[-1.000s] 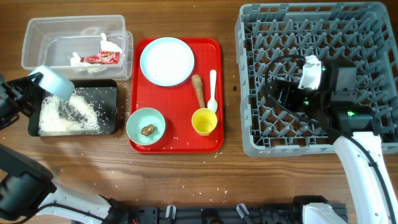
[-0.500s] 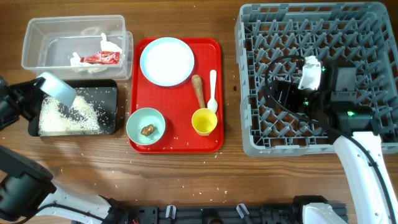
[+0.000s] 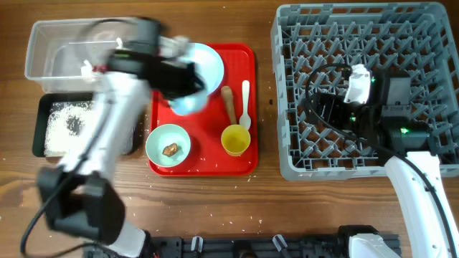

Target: Sort waste into correct bins and load items into the dishwasher rack

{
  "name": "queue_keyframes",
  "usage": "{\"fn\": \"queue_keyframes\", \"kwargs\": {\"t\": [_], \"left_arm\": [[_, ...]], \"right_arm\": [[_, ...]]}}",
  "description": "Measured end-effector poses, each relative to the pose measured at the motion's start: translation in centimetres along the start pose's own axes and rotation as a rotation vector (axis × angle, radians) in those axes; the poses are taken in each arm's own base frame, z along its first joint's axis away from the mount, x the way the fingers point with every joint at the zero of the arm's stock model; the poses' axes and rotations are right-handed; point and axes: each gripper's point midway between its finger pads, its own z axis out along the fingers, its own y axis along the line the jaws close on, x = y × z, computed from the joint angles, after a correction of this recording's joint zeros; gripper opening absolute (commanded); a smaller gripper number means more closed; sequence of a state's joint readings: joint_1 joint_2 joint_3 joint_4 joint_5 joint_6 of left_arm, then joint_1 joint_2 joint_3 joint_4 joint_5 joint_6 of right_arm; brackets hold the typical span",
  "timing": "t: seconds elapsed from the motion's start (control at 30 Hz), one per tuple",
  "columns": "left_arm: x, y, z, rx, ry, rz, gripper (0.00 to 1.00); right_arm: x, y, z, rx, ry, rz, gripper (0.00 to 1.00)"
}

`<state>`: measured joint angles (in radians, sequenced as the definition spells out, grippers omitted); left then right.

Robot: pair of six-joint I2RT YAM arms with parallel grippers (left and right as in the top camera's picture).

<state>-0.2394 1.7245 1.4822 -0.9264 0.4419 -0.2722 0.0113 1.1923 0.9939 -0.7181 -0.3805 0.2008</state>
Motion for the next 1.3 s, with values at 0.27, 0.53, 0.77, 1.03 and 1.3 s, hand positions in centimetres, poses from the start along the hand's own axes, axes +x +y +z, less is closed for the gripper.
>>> {"fn": "queue_keyframes", "kwargs": {"t": [0.27, 0.53, 0.77, 1.03, 1.3], "left_arm": [[6.0, 1.3, 12.9, -0.464, 0.142, 0.176, 0.42], [3.9, 0.6, 5.7, -0.503, 0.126, 0.097, 0.76], [8.8, 5.9, 1.6, -0.607, 0.273, -0.01, 0.67], [13.9, 11.2, 7.0, -0.634, 0.329, -0.022, 0.18], [14.5, 11.8, 7.4, -0.64, 0.332, -0.015, 0.04]], "right_arm": [[0.0, 0.0, 0.0, 0.0, 0.0, 0.0, 1.0], [0.0, 0.0, 0.0, 0.0, 0.0, 0.0, 1.0], [0.2, -0.5, 1.0, 0.006, 0.029, 0.011, 1.0], [0.4, -0.6, 1.3, 0.008, 0.039, 0.012, 1.0], [0.4, -0.6, 1.3, 0.008, 0.04, 0.012, 1.0]]}}
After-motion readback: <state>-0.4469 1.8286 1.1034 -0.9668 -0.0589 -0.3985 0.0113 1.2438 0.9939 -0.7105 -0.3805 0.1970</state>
